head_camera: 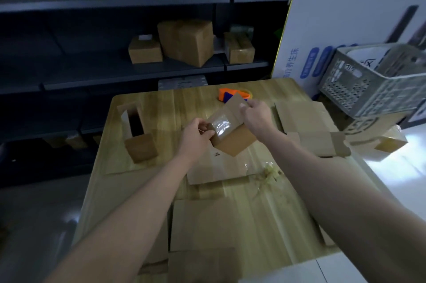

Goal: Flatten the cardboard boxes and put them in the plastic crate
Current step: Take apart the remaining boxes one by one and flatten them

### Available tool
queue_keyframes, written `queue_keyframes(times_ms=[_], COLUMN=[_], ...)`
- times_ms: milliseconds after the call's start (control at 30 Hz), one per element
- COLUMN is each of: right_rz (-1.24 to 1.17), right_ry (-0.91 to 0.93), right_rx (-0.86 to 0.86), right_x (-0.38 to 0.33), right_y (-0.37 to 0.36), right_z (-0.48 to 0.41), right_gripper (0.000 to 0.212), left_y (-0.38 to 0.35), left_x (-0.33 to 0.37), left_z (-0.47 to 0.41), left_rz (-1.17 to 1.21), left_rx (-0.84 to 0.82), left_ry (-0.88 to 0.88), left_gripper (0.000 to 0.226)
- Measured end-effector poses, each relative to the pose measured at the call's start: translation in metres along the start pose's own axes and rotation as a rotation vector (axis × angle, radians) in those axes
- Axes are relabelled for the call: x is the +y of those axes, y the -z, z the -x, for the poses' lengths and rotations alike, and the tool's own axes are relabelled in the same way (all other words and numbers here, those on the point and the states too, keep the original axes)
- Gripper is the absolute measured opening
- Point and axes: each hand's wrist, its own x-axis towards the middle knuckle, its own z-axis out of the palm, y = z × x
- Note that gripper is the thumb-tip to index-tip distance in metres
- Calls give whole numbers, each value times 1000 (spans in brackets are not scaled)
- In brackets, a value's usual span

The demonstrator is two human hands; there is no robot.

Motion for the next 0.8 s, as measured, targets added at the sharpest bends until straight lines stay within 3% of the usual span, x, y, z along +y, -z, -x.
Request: queue_keyframes(times_ms=[133, 200, 367, 433, 567, 700, 767, 800], right_rz=[35, 31, 47, 45, 14, 19, 23, 32], right_ry=[-7, -19, -94, -143, -215, -247, -245, -241], right_rx=[15, 11, -5, 11, 35, 45, 52, 52], right_x=[16, 25, 45, 49, 54, 59, 63, 63], right_y=[17, 21, 23, 25, 32, 37, 39, 40], right_z=[11, 16, 25, 25, 23, 23, 24, 26], right_gripper=[29, 27, 22, 23, 22, 27, 25, 24], left_y=[-19, -26, -36, -38, -42, -47, -46, -45], left_x=[14, 18, 21, 23, 30, 29, 30, 32], left_z=[12, 19, 30, 33, 39, 42, 43, 42], left_rz=[-89, -131, -405, -467, -612, -464, -233, -137], left_rx=[-61, -74, -210, -258, -198, -225, -272, -275], left_ry=[72, 105, 118, 58, -269, -204, -69, 8], left_gripper=[10, 17, 17, 19, 34, 25, 10, 19])
